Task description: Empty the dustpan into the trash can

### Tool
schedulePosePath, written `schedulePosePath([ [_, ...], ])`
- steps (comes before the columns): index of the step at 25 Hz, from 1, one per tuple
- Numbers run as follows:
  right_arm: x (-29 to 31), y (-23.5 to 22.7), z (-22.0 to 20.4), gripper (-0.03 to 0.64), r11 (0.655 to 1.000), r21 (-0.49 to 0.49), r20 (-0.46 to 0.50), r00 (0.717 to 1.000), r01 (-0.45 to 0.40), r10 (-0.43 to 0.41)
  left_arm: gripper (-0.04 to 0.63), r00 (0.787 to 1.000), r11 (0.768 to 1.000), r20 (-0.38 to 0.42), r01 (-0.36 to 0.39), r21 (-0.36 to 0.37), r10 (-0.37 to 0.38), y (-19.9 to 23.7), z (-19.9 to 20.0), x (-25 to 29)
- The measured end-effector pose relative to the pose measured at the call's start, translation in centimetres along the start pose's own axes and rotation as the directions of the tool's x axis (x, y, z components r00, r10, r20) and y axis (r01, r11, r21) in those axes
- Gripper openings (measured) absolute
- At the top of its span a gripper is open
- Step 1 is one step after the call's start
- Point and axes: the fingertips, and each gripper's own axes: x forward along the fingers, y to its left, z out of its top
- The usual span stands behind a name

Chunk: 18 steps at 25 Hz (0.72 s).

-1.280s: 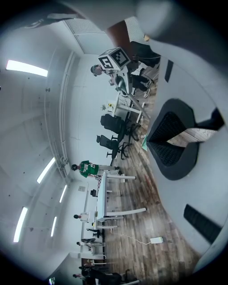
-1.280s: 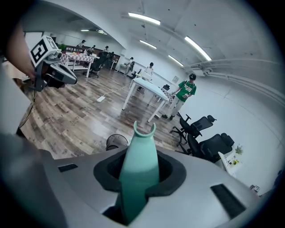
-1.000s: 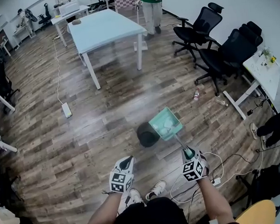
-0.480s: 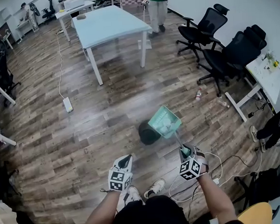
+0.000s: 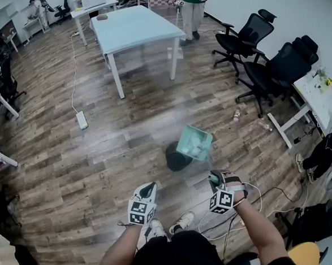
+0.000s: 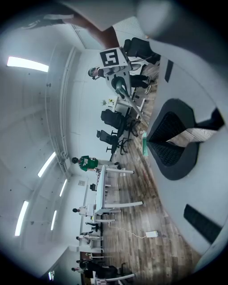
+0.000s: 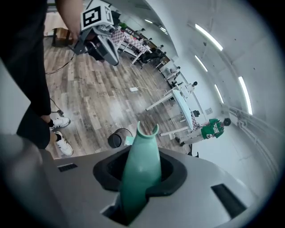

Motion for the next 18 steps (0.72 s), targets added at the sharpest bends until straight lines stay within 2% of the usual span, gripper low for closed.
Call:
schedulePosePath([
  [4,0.0,1.6,1.2,0.103,0.983,-0.181,0.013,0.999,-0.041,0.044,0.012,1.000,1.000,0.005,-0.008,-0.004,0.008,0.4,-0.2,-0.4],
  [9,0.3,2.6,2.2,0.107,0.923,-0.375,0.003,0.996,-0.082,0.090,0.012,1.000,1.000,0.006,-0.009,-0.008,0.009,0.6,-0.2,-0.9],
  [18,1.0,4.6,3.6,0.104,0.830,-0.542,-0.029,0.990,-0.131,0.137,0.012,1.000,1.000,0.018,-0.013,-0.012,0.013,0.7,-0.5,-1.5],
])
